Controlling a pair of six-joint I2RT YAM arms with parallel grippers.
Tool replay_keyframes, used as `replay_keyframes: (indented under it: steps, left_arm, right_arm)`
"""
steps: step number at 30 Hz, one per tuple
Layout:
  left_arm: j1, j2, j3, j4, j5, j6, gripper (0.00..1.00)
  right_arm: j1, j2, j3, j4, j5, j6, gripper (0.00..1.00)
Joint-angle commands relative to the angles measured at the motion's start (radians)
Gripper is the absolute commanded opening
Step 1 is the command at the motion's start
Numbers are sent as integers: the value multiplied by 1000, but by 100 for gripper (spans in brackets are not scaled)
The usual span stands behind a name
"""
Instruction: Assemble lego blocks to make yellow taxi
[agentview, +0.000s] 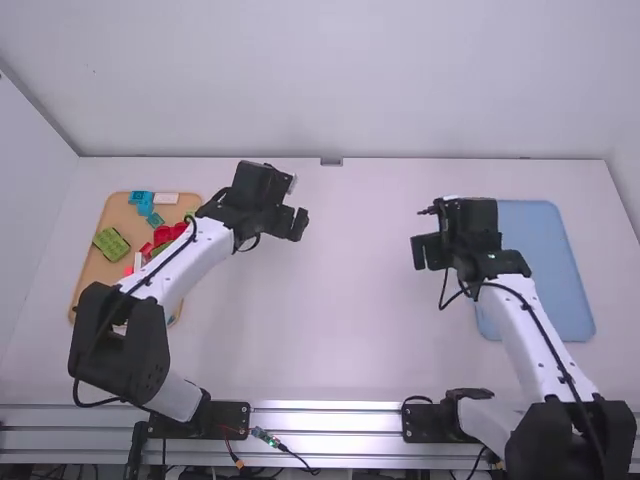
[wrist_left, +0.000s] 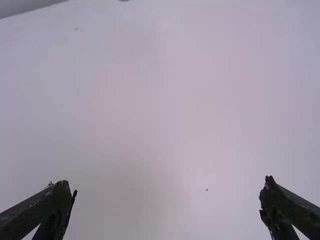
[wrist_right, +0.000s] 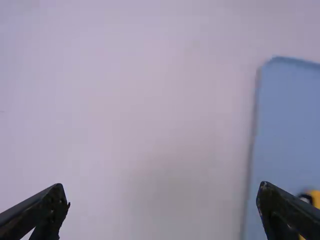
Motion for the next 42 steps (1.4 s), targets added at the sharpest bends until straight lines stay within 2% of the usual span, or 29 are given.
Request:
replay_keyframes:
  steps: [1, 12, 20, 27, 32, 35, 36, 42]
  left_arm:
    - [11, -31, 11, -5, -66, -73, 98]
    - [139, -160, -118, 124, -119, 10, 85]
    - [273, -293, -251, 257, -119, 10, 71]
    - [273, -423, -381, 319, -119, 10, 58]
    - [273, -544, -502, 319, -119, 10, 46]
    - [273, -544, -502, 319, -119, 10, 46]
    - [273, -633, -591, 319, -119, 10, 38]
    - [273, -774, -732, 319, -119, 10, 23]
  right_arm:
    - [28, -20, 26, 5, 16, 24, 99]
    - [-99, -156, -110, 141, 57, 160, 85]
    - [-99, -305, -259, 290, 57, 175, 70]
    - [-99, -450, -404, 430, 57, 175, 56]
    - [-99, -578, -532, 430, 57, 175, 43]
    - [-99, -578, -532, 430, 57, 175, 43]
    - [-99, -666, -620, 430, 57, 175, 34]
    - [-99, -795, -749, 430, 57, 175, 21]
